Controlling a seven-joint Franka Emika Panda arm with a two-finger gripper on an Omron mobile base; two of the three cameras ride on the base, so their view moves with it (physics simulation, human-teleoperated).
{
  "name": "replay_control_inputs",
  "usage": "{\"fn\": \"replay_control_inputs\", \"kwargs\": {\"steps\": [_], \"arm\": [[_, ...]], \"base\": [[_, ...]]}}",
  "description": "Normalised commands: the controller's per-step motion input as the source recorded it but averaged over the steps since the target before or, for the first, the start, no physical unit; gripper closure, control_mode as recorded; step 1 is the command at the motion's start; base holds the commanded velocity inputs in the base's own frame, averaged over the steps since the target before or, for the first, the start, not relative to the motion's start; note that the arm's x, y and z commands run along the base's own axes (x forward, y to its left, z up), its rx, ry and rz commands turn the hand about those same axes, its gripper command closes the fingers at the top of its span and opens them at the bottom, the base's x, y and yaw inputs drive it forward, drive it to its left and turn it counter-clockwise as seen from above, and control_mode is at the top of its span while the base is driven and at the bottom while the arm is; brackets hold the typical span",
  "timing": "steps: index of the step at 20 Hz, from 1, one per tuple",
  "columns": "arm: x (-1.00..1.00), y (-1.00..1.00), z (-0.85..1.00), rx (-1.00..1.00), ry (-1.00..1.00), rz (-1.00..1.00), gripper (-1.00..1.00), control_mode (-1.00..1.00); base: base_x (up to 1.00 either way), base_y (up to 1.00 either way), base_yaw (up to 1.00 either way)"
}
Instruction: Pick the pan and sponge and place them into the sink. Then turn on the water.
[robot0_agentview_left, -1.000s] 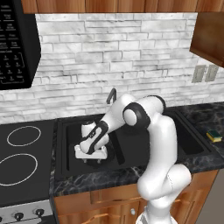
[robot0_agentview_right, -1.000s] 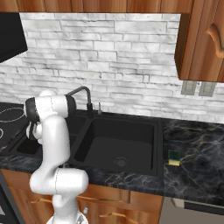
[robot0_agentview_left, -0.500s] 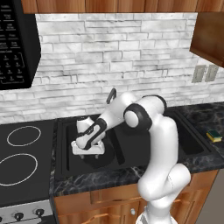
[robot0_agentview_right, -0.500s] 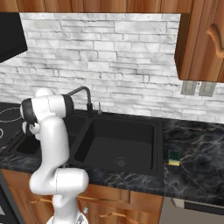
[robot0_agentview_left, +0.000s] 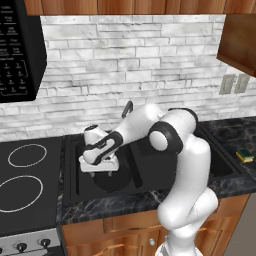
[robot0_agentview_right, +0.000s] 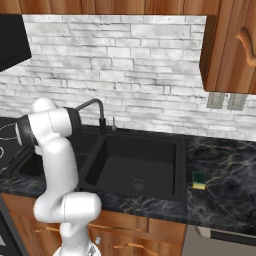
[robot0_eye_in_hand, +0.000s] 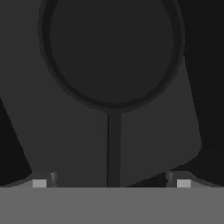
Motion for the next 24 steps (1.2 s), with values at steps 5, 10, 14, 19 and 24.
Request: {"fn": "replay_control_inputs", "kwargs": {"steps": [5,10,14,19,24], "arm": [[-0.21,-0.07,0.46,-0.02,0.0,-0.02,-1.0,-1.0],[-0.17,-0.1,0.47,-0.01,0.0,-0.04,-1.0,-1.0],[-0.19,-0.12,0.42,-0.01,0.0,-0.03,-1.0,-1.0],[-0.19,-0.13,0.32,-0.01,-0.01,-0.02,-1.0,-1.0],[-0.15,-0.18,0.2,0.0,-0.06,0.0,-1.0,-1.0]], "base": [[0.0,0.0,0.0],[0.0,0.0,0.0],[0.0,0.0,0.0],[0.0,0.0,0.0],[0.0,0.0,0.0]]}}
